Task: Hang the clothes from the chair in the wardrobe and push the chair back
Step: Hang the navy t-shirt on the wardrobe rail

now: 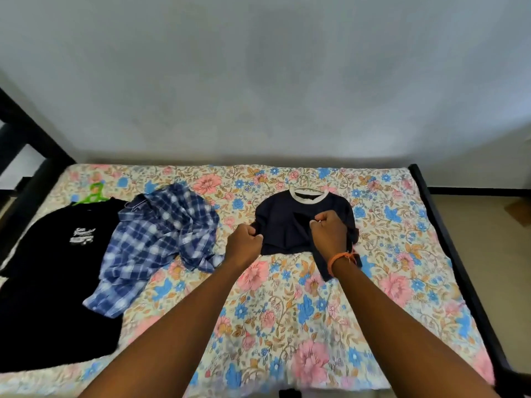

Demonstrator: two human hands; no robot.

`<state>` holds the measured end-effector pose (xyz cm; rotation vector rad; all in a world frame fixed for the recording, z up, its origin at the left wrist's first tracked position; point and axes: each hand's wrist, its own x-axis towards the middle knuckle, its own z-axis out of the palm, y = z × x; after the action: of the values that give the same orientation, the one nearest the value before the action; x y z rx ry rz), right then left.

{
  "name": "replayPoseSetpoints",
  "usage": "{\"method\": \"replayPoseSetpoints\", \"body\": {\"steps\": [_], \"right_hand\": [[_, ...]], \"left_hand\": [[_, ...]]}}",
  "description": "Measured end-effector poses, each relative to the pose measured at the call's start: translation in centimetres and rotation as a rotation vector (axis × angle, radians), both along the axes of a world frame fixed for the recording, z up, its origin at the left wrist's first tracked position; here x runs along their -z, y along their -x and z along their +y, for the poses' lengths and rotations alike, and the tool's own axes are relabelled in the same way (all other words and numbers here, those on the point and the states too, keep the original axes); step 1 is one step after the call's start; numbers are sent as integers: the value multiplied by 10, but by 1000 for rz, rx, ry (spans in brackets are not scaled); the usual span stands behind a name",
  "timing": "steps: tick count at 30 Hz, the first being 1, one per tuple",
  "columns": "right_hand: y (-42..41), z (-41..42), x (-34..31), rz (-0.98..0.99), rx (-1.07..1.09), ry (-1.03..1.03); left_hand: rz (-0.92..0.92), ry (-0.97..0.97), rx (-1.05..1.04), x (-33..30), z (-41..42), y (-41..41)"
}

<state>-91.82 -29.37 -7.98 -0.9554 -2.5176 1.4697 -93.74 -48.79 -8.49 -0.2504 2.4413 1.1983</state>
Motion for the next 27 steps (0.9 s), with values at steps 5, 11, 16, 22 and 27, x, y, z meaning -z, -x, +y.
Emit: {"method": "replayPoseSetpoints", "body": {"steps": [5, 11, 16, 22, 27], "right_hand": [[129, 71, 129, -138, -99, -92], [235, 133, 278, -245, -350, -360], [296, 154, 370, -345, -503, -522], [351, 178, 401, -493, -582, -596], [370, 175, 393, -463, -643, -634]], "left_hand": [[-85, 129, 260, 142, 47, 107], [-175, 259, 411, 311, 99, 209], [-353, 422, 675, 405, 115, 201], [-447, 363, 708, 426, 117, 211], [-483, 364, 683, 420, 115, 214]]}}
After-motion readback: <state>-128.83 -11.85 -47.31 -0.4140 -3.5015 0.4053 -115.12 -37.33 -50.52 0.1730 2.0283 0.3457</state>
